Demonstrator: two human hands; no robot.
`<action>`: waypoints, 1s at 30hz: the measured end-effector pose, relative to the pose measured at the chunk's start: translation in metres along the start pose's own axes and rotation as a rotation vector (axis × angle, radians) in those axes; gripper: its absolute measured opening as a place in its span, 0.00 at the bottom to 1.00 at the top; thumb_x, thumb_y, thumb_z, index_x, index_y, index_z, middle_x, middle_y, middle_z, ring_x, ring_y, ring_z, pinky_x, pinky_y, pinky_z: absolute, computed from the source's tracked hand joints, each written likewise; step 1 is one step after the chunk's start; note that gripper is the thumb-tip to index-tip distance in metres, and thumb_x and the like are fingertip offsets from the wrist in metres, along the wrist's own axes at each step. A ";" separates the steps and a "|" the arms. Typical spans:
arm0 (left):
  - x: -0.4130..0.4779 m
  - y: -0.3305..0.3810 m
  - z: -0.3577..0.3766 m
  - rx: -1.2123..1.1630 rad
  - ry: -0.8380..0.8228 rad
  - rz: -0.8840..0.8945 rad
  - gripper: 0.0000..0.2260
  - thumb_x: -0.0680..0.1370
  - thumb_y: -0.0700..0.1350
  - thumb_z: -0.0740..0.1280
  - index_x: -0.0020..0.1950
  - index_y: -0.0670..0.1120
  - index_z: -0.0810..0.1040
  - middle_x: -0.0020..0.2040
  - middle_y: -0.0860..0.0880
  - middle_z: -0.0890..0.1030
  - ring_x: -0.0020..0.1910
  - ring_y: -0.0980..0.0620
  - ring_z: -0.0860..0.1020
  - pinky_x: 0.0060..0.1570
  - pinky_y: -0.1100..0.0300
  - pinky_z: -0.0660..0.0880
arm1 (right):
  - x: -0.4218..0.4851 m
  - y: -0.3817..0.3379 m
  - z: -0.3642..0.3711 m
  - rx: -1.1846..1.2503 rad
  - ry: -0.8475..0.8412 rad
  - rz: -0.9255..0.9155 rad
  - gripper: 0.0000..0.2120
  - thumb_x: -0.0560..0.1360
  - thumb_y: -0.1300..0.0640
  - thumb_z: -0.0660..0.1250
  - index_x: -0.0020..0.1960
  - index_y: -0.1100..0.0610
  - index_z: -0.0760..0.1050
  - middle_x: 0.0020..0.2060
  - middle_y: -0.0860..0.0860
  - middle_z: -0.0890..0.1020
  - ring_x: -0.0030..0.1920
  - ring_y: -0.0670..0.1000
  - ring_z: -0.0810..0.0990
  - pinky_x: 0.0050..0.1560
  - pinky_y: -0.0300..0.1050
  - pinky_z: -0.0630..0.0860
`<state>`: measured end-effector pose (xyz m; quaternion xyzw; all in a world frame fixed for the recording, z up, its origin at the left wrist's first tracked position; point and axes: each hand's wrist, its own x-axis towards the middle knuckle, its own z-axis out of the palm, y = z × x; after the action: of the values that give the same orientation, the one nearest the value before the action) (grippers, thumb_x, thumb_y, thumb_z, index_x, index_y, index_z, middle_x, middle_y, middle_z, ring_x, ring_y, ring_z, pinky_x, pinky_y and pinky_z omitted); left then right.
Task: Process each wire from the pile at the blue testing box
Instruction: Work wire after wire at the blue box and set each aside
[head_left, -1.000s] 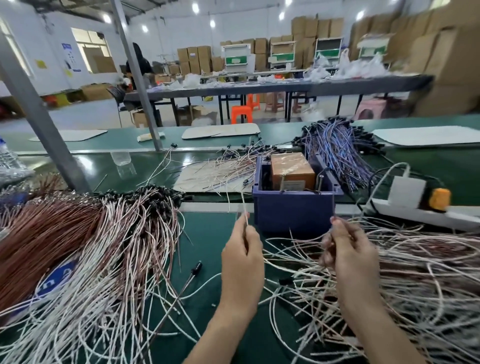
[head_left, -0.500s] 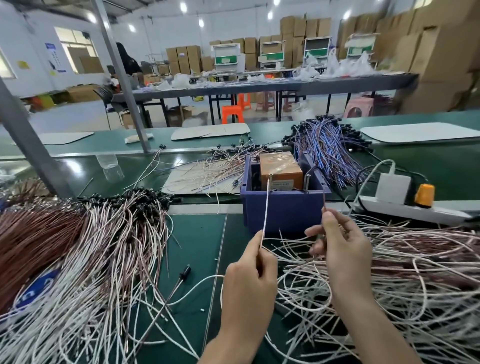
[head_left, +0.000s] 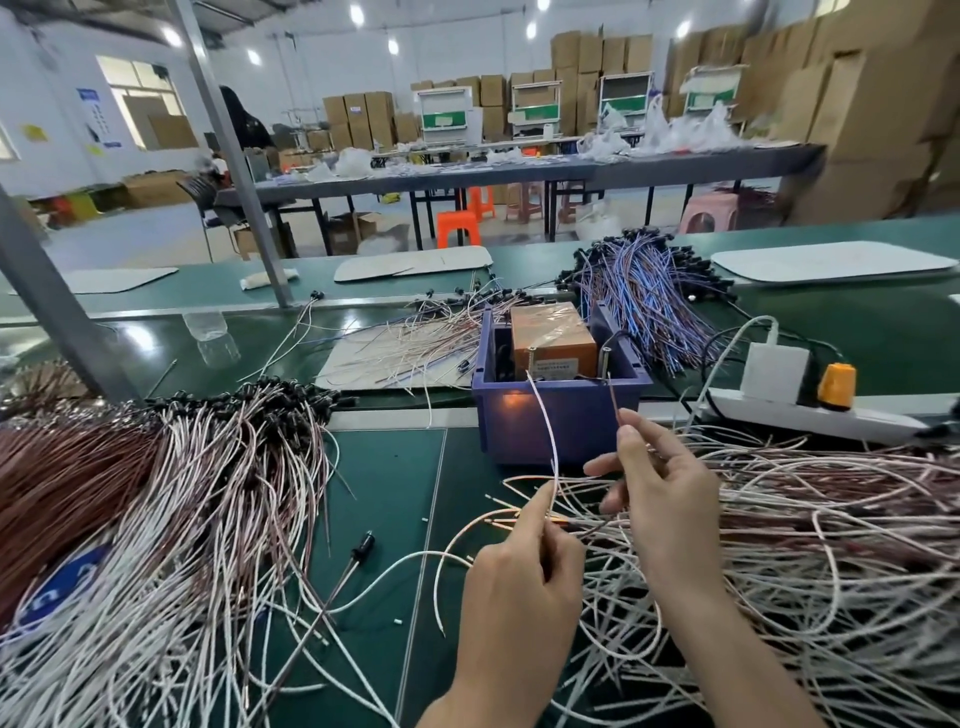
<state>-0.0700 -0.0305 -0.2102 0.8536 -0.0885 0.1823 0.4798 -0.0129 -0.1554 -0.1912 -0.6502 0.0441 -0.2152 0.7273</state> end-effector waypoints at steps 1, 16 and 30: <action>-0.001 0.000 0.001 -0.001 0.003 0.005 0.20 0.81 0.44 0.63 0.74 0.53 0.72 0.25 0.57 0.69 0.26 0.57 0.70 0.33 0.56 0.72 | 0.000 0.000 0.000 0.000 -0.008 0.000 0.09 0.83 0.53 0.63 0.61 0.48 0.78 0.35 0.52 0.86 0.24 0.46 0.76 0.25 0.35 0.72; 0.000 0.002 0.000 0.019 -0.030 0.037 0.20 0.82 0.43 0.62 0.74 0.53 0.71 0.24 0.58 0.70 0.26 0.58 0.71 0.29 0.58 0.72 | -0.004 -0.001 0.000 -0.012 -0.043 -0.007 0.10 0.83 0.54 0.63 0.63 0.50 0.78 0.35 0.52 0.86 0.25 0.46 0.76 0.28 0.36 0.75; 0.015 0.004 -0.011 -0.235 0.195 0.002 0.06 0.80 0.56 0.57 0.52 0.62 0.73 0.28 0.56 0.77 0.23 0.59 0.69 0.24 0.67 0.65 | -0.024 -0.020 -0.002 0.101 -0.403 0.184 0.12 0.70 0.42 0.69 0.48 0.46 0.85 0.42 0.54 0.87 0.32 0.47 0.80 0.37 0.38 0.80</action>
<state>-0.0601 -0.0224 -0.1960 0.7699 -0.0630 0.2534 0.5824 -0.0405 -0.1493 -0.1770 -0.6359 -0.0540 -0.0158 0.7697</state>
